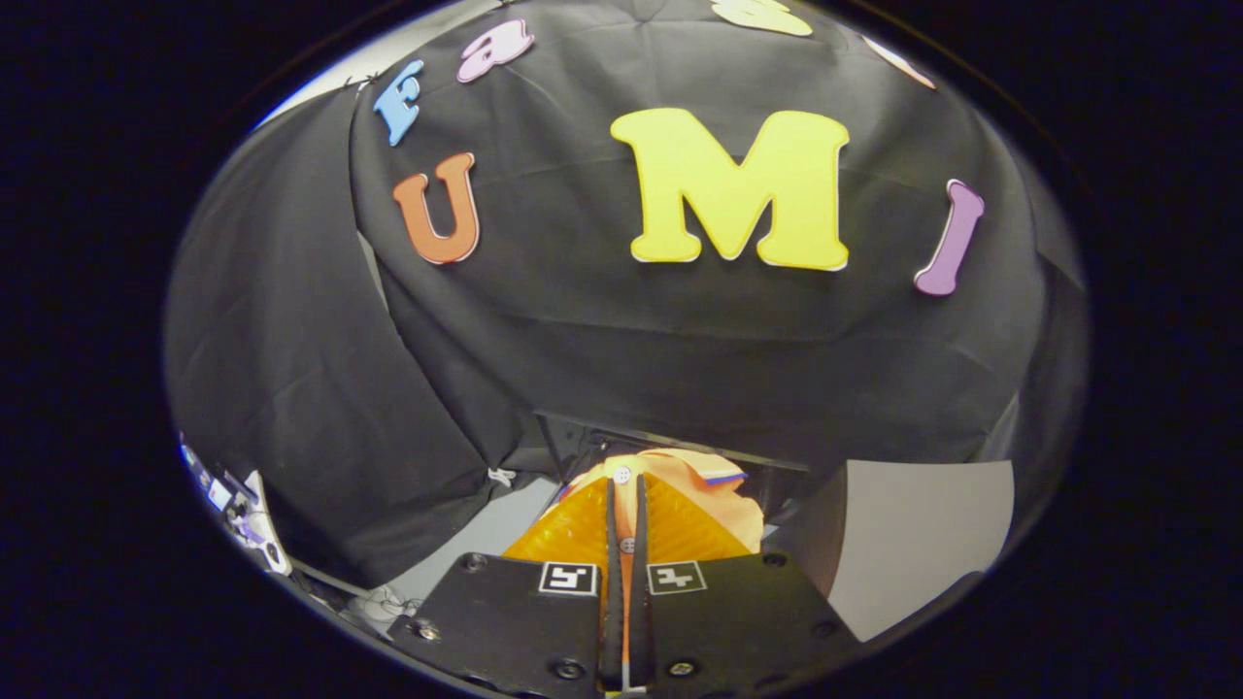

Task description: Put the clothes into the washing machine and then close the washing machine lid.

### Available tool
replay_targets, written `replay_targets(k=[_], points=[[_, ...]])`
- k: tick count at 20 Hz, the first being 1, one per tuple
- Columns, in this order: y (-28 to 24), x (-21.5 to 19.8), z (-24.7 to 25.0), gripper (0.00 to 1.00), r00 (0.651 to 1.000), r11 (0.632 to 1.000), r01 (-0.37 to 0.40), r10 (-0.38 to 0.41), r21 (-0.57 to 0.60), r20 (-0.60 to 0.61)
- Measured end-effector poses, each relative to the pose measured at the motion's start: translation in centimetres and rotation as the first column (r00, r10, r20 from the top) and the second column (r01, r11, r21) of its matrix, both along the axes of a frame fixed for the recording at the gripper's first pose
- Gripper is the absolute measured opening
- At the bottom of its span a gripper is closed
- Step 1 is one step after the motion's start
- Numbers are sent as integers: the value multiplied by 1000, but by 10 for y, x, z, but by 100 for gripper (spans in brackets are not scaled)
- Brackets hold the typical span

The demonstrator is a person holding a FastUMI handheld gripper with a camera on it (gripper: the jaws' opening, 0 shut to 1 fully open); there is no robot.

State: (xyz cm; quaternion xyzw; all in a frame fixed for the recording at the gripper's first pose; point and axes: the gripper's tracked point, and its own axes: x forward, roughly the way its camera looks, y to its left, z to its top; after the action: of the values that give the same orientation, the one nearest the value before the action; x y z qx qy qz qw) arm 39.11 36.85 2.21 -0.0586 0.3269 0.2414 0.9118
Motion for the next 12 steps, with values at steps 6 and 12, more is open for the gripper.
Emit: replay_targets(k=[6, 12], points=[[16, 6, -34, 6, 999, 1000, -12, 12, -12, -39], [22, 10, -73, 6, 997, 999, -13, 11, -29, -78]])
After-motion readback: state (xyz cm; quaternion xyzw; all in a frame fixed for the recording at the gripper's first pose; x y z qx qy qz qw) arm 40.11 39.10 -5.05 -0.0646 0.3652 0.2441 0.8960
